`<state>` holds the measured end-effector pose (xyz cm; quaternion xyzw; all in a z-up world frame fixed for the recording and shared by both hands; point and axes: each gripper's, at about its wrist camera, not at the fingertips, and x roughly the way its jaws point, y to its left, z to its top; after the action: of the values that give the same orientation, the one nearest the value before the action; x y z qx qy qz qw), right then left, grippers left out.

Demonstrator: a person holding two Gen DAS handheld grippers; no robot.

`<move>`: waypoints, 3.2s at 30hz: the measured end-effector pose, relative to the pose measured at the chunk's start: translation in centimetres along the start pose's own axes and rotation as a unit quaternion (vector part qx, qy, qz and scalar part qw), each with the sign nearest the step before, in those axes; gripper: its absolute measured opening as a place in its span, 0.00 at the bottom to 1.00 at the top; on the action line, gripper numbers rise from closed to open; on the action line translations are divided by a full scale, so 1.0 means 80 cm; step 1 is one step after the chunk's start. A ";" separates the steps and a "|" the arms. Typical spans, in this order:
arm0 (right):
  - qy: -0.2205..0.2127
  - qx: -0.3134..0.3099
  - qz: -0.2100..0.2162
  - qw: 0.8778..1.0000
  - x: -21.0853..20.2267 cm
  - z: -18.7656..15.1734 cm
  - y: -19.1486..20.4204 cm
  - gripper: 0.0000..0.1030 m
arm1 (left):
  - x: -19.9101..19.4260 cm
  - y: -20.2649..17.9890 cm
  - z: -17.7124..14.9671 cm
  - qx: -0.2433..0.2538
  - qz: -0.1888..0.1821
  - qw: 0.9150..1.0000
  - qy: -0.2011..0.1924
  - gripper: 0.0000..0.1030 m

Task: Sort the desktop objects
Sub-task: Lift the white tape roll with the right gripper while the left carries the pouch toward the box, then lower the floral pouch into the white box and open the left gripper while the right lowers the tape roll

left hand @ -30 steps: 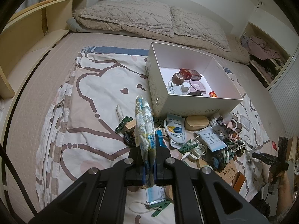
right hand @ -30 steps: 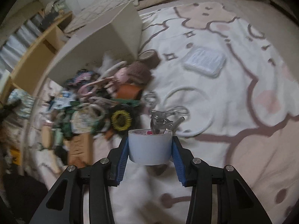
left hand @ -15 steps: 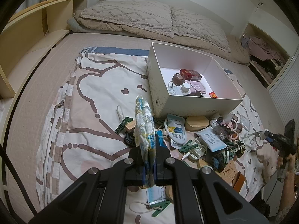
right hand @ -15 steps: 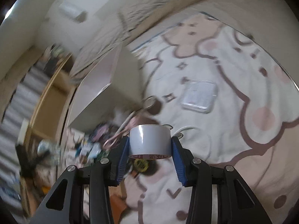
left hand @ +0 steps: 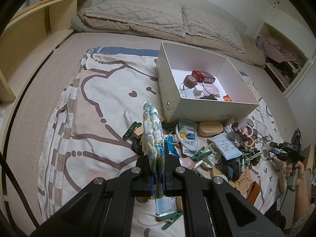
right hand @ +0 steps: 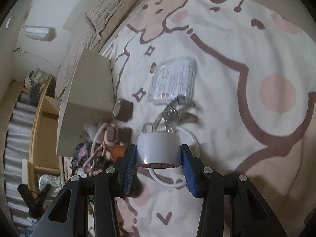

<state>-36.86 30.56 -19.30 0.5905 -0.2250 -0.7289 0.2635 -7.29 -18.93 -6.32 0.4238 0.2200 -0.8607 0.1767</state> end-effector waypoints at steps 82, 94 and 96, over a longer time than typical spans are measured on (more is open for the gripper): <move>-0.010 -0.356 0.025 0.934 0.115 0.083 0.342 0.44 | 0.234 -0.140 0.246 0.062 0.112 0.989 -0.068 0.69; 0.035 -0.378 -0.084 0.921 0.183 0.103 0.368 0.44 | 0.188 -0.109 0.235 0.032 0.054 0.993 -0.103 0.69; 0.044 -0.388 -0.110 0.914 0.200 0.105 0.374 0.44 | 0.182 -0.106 0.233 0.031 0.047 0.992 -0.112 0.69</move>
<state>-44.20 -2.43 -10.34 0.4944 0.1538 -0.7566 0.3993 -31.99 -23.39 -5.98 0.3399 0.1517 -0.8998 0.2277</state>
